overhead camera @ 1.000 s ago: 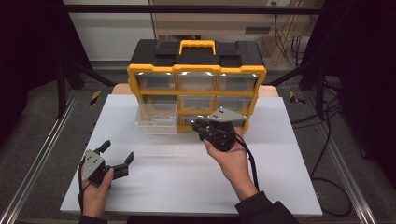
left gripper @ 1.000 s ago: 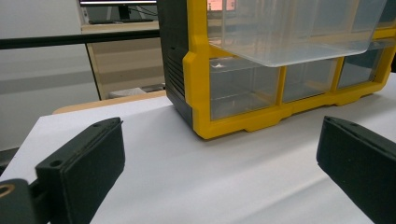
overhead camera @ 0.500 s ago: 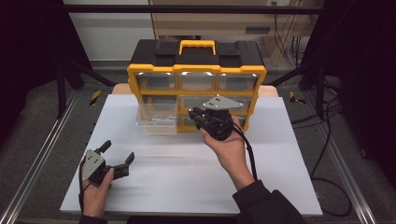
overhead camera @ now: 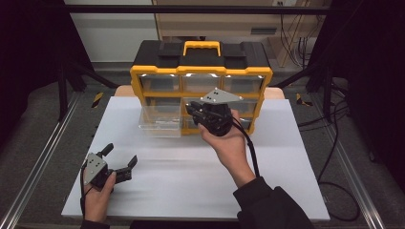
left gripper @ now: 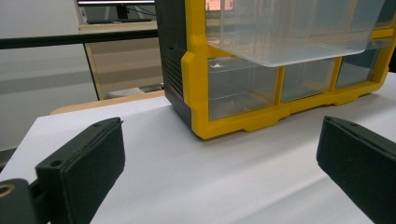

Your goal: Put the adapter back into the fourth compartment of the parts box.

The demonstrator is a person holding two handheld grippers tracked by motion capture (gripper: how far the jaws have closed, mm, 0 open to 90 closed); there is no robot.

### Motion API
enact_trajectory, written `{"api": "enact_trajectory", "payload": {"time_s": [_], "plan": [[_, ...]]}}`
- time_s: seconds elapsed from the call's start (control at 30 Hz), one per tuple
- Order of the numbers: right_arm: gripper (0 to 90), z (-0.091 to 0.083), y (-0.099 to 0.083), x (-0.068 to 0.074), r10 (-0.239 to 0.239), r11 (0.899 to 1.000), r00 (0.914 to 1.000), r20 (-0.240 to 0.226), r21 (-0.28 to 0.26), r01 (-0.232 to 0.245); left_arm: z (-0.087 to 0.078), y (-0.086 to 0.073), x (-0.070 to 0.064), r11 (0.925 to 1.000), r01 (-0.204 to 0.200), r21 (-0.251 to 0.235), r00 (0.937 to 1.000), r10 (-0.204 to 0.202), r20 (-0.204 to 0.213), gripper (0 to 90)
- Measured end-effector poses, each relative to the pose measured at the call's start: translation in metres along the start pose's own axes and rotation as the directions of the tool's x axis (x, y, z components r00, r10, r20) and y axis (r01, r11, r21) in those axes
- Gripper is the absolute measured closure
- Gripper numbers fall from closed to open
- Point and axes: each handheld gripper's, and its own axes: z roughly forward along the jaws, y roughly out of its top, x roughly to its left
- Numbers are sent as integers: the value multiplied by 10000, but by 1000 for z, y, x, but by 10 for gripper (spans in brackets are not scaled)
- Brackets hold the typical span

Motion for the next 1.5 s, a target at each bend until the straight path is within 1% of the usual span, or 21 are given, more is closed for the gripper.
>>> {"api": "enact_trajectory", "payload": {"time_s": [0.13,0.27,0.37,0.67,1.03,1.37,1.5], "plan": [[764,2,7,1,57,9999,10000,43,-131,-56,0,0,0,10000,-6,-11,10000,6,1,6],[764,7,11,3,112,9997,9999,-85,-206,-114,0,0,1,10000,11,-27,10000,-11,-4,6],[764,11,13,5,43,9997,9999,-127,-226,-46,0,0,0,10000,0,-25,10000,0,17,6],[764,23,13,8,171,9996,9995,-268,-210,-177,0,1,1,10000,1,-24,10000,-1,20,6],[764,30,13,12,245,9995,9987,-452,-183,-253,0,1,0,10000,7,-11,10000,-7,24,4],[764,36,12,18,188,9998,9981,-584,-76,-193,0,1,1,10000,24,-27,10000,-24,36,4],[764,37,11,21,72,10000,9981,-616,-32,-74,0,1,1,10000,27,-30,10000,-27,35,4]]}}
